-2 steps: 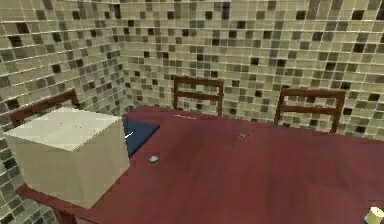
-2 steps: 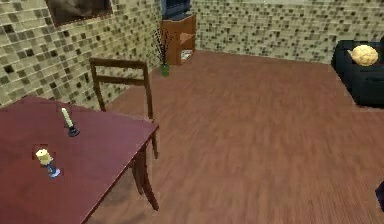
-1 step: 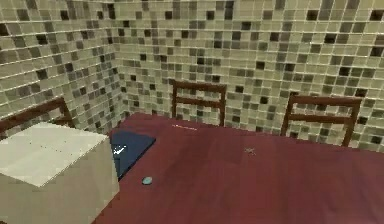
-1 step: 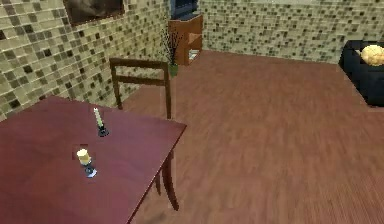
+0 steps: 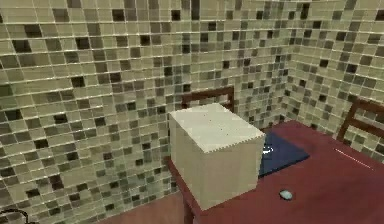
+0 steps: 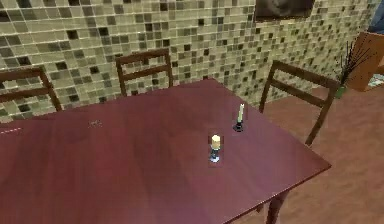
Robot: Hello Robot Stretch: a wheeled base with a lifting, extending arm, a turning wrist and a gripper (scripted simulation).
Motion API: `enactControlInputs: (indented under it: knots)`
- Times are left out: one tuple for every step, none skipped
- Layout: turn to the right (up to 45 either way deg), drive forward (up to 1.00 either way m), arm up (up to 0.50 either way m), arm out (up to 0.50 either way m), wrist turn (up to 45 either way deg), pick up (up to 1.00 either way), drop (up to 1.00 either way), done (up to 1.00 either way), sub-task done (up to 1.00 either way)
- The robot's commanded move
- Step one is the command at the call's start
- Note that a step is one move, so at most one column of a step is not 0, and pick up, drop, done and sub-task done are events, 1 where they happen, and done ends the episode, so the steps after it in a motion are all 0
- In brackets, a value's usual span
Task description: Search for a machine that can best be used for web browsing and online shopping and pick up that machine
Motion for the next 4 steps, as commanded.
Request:
enactControlInputs:
  knots:
    - [-45.0, 0.00, 0.00, 0.00, 0.0, 0.00, 0.00, 0.00, 0.00]
    - [-18.0, 0.00, 0.00, 0.00, 0.0, 0.00, 0.00, 0.00, 0.00]
    - [0.0, 0.00, 0.50, 0.00, 0.0, 0.00, 0.00, 0.00, 0.00]
    - [0.0, 0.00, 0.36, 0.00, 0.0, 0.00, 0.00, 0.00, 0.00]
